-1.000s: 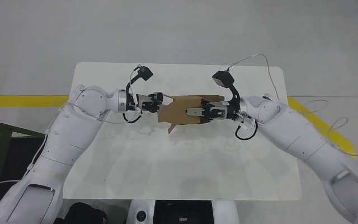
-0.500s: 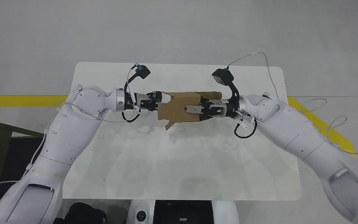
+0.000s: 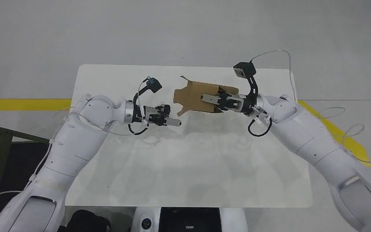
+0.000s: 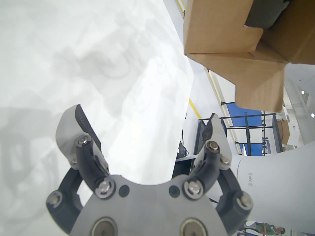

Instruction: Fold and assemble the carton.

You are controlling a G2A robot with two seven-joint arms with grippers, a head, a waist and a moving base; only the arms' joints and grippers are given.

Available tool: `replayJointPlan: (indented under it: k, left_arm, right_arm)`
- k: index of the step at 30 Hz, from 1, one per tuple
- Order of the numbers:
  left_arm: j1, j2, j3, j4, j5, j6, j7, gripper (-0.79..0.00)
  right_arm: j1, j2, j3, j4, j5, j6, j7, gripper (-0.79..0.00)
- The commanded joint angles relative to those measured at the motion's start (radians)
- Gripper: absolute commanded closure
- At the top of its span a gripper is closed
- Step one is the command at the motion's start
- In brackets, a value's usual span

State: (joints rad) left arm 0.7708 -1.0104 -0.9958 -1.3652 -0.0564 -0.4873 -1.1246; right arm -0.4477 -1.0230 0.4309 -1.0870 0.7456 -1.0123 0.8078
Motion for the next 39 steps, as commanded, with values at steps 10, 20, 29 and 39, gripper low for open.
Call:
replayJointPlan:
  k: [10, 20, 29, 39]
  left_arm:
    - [-0.022, 0.003, -0.029, 0.016, -0.047, 0.015, 0.005, -0.785]
    - [-0.026, -0.005, 0.004, 0.010, -0.052, 0.011, 0.001, -0.785]
    - [-0.035, -0.007, 0.007, 0.030, -0.045, 0.013, 0.007, -0.785]
    - [-0.043, -0.009, 0.005, 0.043, -0.051, 0.014, 0.017, -0.785]
  right_arm:
    - [0.011, -0.029, -0.038, 0.032, -0.087, 0.011, 0.011, 0.000]
    - [0.024, -0.044, -0.059, 0.040, -0.081, 0.009, 0.009, 0.000]
    - [0.031, -0.043, -0.078, 0.030, -0.085, 0.001, 0.001, 0.000]
    - [0.037, -0.039, -0.097, 0.002, -0.070, 0.000, 0.000, 0.000]
